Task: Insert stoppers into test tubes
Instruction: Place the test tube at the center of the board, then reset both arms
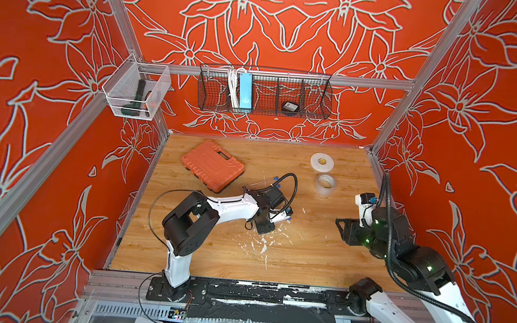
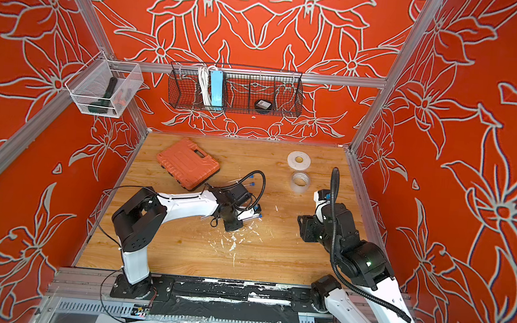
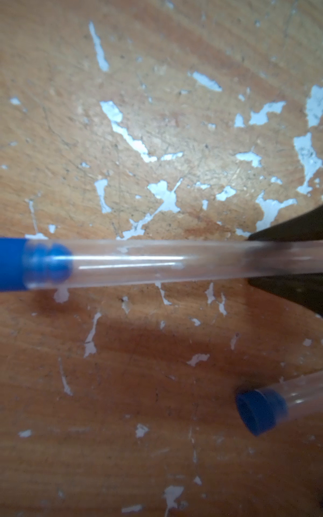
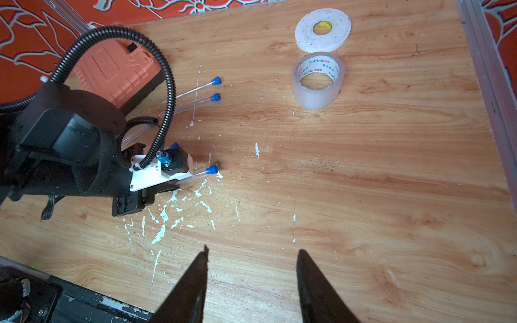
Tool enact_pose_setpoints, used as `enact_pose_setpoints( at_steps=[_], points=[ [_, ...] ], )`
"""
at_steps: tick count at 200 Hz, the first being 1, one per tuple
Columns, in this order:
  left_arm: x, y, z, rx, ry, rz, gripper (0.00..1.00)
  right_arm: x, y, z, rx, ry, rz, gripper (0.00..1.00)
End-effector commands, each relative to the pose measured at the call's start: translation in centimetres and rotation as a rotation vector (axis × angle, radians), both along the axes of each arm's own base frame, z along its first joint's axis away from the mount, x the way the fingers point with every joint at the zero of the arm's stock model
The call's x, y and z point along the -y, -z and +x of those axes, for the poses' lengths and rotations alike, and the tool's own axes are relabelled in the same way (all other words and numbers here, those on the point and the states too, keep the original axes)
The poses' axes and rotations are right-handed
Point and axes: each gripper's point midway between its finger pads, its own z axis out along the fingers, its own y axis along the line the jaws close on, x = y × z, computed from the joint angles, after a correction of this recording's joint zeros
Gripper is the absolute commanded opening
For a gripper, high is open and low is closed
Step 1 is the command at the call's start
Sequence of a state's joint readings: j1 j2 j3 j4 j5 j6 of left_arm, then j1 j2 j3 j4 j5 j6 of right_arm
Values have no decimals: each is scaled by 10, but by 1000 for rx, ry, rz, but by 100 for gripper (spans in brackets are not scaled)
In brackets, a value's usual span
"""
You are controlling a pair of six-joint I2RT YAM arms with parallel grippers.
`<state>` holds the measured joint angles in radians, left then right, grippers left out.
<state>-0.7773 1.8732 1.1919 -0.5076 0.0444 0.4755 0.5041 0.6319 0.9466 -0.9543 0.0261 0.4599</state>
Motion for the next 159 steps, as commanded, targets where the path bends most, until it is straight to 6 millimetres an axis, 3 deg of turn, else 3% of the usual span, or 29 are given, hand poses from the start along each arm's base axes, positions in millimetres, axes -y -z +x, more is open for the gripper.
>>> enact_pose_setpoints(
  at_steps=[1, 58, 82, 103, 127, 145, 159],
  points=[
    [-10, 15, -9, -43, 5, 67, 18, 7, 6, -2, -17, 29, -24, 52],
    [-7, 5, 3, 17, -12, 49, 23, 10, 14, -1, -23, 35, -45, 52],
    [5, -12, 5, 39, -11, -26, 27, 9, 13, 2, -14, 38, -40, 52],
    [24, -49, 9, 95, -13, -187, 34, 6, 12, 13, 20, 47, -40, 52],
    [39, -108, 18, 235, -23, -410, 38, 6, 14, 36, 73, 88, -67, 52],
    [28, -155, 34, 392, -111, -559, 38, 15, 14, 55, 117, 144, -121, 52],
    [2, -192, 47, 531, -234, -680, 37, 24, 17, 71, 139, 190, -162, 52]
  ],
)
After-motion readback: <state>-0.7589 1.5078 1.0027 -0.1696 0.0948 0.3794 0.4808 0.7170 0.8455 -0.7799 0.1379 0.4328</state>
